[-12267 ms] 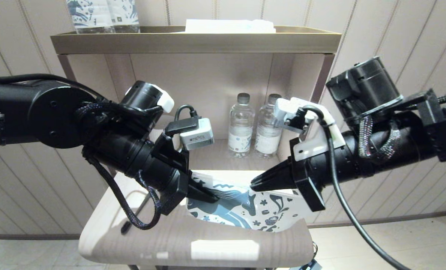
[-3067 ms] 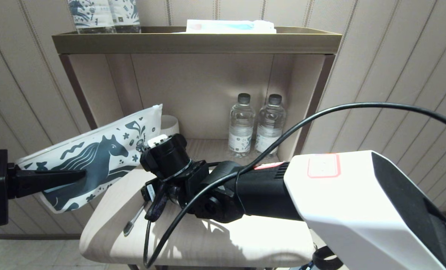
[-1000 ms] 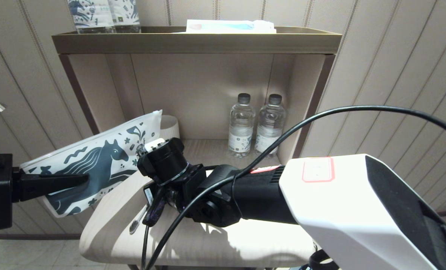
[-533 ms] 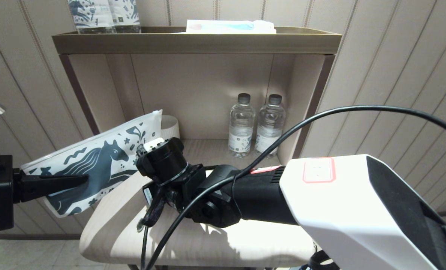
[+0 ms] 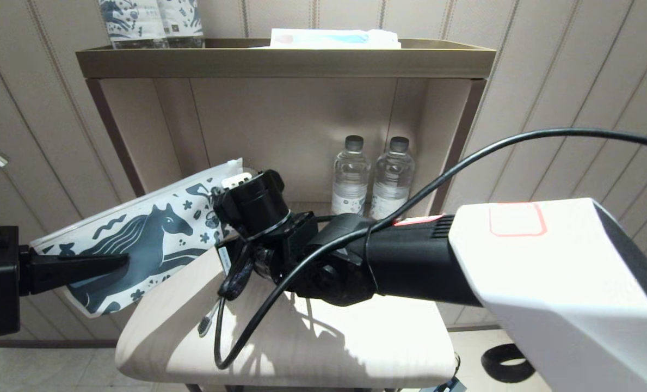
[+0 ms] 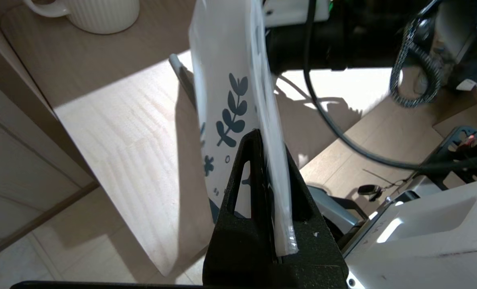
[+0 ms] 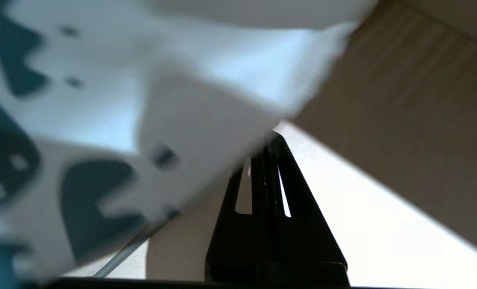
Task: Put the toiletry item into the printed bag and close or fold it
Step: Pick up a toothbrush
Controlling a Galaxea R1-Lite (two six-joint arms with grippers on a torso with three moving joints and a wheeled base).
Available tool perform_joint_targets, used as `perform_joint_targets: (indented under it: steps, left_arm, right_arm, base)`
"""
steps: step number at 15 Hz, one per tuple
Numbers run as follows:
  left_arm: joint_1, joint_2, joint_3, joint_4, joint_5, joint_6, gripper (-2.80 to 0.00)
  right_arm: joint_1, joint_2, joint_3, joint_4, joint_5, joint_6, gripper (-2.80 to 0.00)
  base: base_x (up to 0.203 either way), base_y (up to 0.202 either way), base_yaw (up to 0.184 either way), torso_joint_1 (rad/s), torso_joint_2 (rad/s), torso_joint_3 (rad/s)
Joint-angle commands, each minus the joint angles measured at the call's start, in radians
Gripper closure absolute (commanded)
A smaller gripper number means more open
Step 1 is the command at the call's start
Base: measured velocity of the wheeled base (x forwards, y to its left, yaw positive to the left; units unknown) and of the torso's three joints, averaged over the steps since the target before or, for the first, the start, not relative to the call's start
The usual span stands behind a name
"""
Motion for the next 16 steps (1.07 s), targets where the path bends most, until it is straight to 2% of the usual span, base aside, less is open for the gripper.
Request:
perform_joint_targets:
  steps: [1,4,8,10,11,13,16]
  left_arm:
    - [0.000,-0.001,0.000,0.002,-0.004,0.001,0.00]
    - [0.000,-0.004,0.000,0.002,-0.005,0.001,0.00]
    - [0.006,-0.004,0.000,0.002,-0.012,-0.002,0.00]
    - [0.045,-0.008,0.000,0.002,-0.014,-0.002,0.00]
    - [0.071,-0.014,0.000,0.002,-0.017,-0.005,0.00]
    - [0.110,-0.024,0.000,0.000,-0.041,-0.038,0.00]
    - [0.123,-0.036,0.001,0.002,-0.044,-0.043,0.00]
  right_arm:
    - [-0.014,-0.033,0.004,0.000,-0.002,0.002,0.00]
    - [-0.014,-0.035,0.006,0.019,-0.002,-0.001,0.00]
    - [0.000,-0.033,-0.001,0.123,0.006,0.001,0.00]
    - [0.015,-0.034,-0.005,0.136,-0.001,0.000,0.00]
    - [0.017,-0.036,-0.007,0.130,-0.007,-0.001,-2.80]
    - [0.022,-0.036,-0.008,0.129,-0.006,-0.008,-2.80]
    - [0.029,-0.025,-0.008,0.132,-0.006,-0.015,-2.80]
  base:
    - [0.000,0.000,0.000,0.000,0.00,0.000]
    - [0.000,0.000,0.000,0.000,0.00,0.000]
    - [0.000,0.000,0.000,0.000,0.00,0.000]
    - [0.000,0.000,0.000,0.000,0.00,0.000]
    - [0.000,0.000,0.000,0.000,0.00,0.000]
    - [0.000,0.000,0.000,0.000,0.00,0.000]
    - [0.000,0.000,0.000,0.000,0.00,0.000]
